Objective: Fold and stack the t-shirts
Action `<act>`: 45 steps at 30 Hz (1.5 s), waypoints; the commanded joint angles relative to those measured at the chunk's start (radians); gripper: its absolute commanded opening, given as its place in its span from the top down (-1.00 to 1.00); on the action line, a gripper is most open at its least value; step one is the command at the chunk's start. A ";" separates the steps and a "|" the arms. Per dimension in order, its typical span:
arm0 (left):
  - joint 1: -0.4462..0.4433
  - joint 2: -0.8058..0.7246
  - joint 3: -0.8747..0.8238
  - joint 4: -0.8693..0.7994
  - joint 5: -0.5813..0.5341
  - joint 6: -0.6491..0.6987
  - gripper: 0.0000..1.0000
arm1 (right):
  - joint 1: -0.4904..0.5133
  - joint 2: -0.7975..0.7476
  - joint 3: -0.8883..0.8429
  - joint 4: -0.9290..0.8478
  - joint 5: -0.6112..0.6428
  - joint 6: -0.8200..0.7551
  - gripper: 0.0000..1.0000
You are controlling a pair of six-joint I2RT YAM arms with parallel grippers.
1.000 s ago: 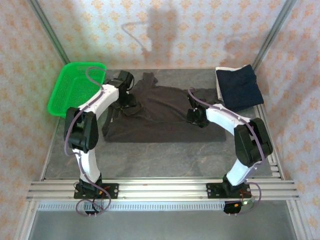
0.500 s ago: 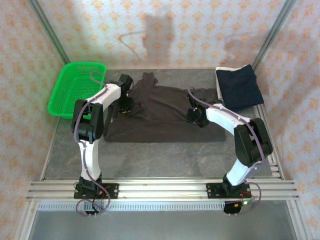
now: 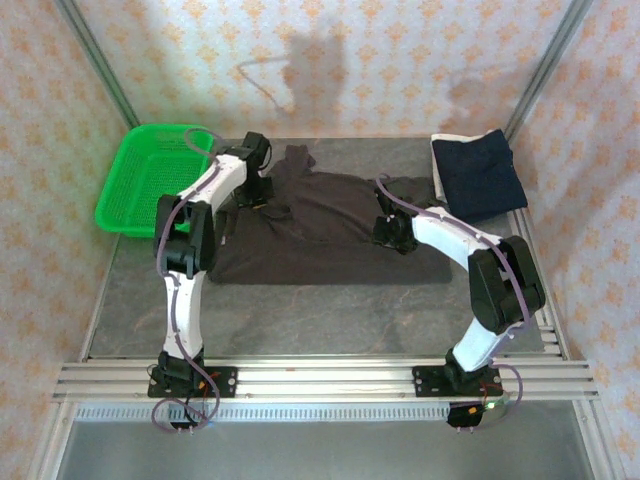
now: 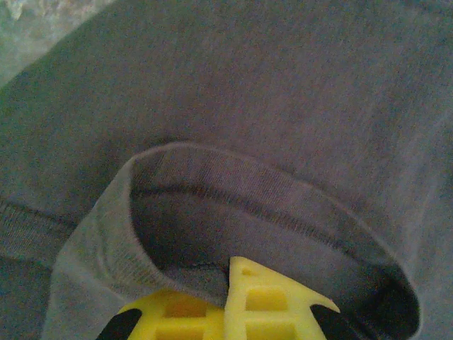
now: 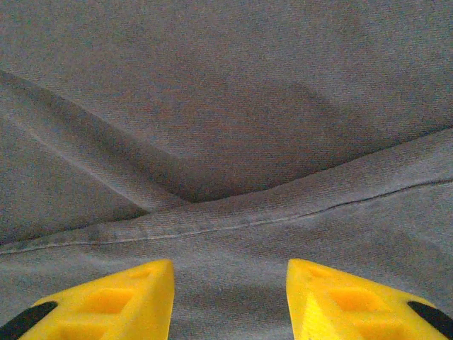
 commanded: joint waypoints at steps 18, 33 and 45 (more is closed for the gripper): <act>0.007 -0.454 -0.489 0.114 0.019 -0.068 -0.40 | -0.146 -0.040 -0.181 -0.024 0.128 0.105 0.16; -0.003 -0.683 -1.129 0.249 -0.032 -0.217 -0.08 | -0.189 -0.110 -0.273 -0.050 0.048 0.215 0.25; 0.076 -0.859 -1.091 0.107 -0.124 -0.181 -0.42 | -0.232 -0.173 -0.305 -0.116 0.138 0.197 0.32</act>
